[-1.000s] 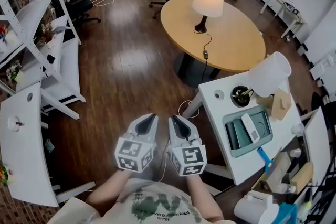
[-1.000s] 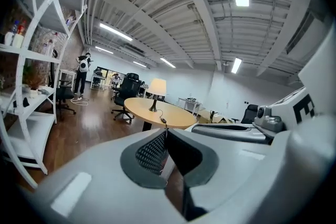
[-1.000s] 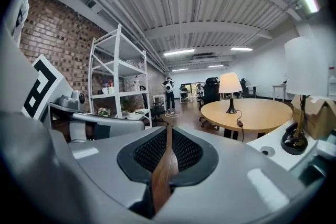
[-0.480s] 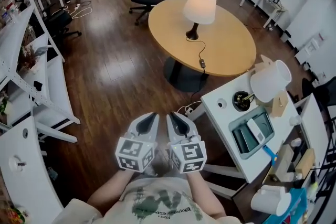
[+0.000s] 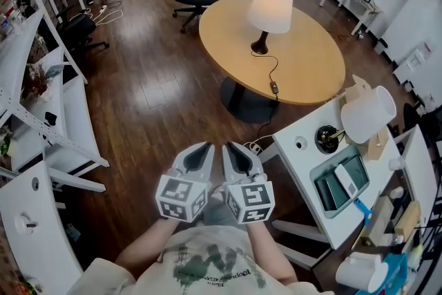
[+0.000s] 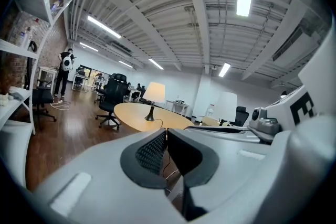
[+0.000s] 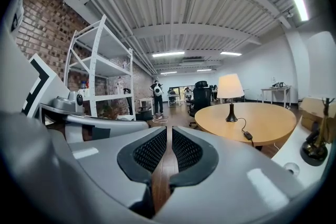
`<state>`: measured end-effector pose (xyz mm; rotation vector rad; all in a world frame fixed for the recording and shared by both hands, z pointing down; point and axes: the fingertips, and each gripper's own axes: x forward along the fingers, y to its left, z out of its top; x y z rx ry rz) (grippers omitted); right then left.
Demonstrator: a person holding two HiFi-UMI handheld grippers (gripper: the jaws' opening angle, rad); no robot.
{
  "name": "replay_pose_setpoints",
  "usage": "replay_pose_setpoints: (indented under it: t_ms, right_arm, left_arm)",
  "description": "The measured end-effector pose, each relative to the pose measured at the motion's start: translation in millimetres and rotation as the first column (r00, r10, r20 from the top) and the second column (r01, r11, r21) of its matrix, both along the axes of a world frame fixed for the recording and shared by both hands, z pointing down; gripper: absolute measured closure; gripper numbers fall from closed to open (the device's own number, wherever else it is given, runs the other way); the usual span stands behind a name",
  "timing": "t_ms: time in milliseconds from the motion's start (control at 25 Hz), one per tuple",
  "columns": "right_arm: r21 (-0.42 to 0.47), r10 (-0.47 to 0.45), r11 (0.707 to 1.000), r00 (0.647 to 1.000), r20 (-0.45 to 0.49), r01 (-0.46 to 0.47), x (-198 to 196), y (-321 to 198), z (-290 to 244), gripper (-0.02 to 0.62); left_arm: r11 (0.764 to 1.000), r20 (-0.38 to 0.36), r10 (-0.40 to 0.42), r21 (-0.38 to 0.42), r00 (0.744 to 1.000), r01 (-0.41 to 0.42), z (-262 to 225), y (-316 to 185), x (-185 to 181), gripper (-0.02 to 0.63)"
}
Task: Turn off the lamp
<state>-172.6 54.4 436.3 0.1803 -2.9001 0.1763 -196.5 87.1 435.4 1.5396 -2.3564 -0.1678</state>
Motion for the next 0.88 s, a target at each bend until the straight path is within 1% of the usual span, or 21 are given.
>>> replay_pose_setpoints:
  t_ms: [240,400,520,720,880]
  right_arm:
    - [-0.016,0.007,1.000,1.000,0.012,-0.007,-42,-32,6,0.566]
    - [-0.025,0.017,1.000,1.000,0.019,-0.017,-68,-63,8,0.566]
    - [-0.043,0.036,0.998,0.999,0.009,-0.035,-85,-96,13,0.566]
    - [-0.054,0.075,0.996,0.997,0.009,-0.074,-112,-151,14,0.566]
    - [-0.055,0.094,0.994,0.996,0.003,-0.094,-121,-184,17,0.566]
  left_arm:
    - [0.999,0.025,0.013,-0.038,1.000,-0.012,6,-34,-38,0.606]
    - [0.998,0.044,0.034,-0.059,0.998,-0.032,6,-70,-66,0.606]
    - [0.996,0.037,0.054,-0.075,0.998,-0.052,9,-104,-84,0.606]
    - [0.989,0.028,0.111,-0.100,0.993,-0.107,16,-161,-107,0.606]
    - [0.985,0.025,0.142,-0.104,0.990,-0.139,21,-194,-117,0.606]
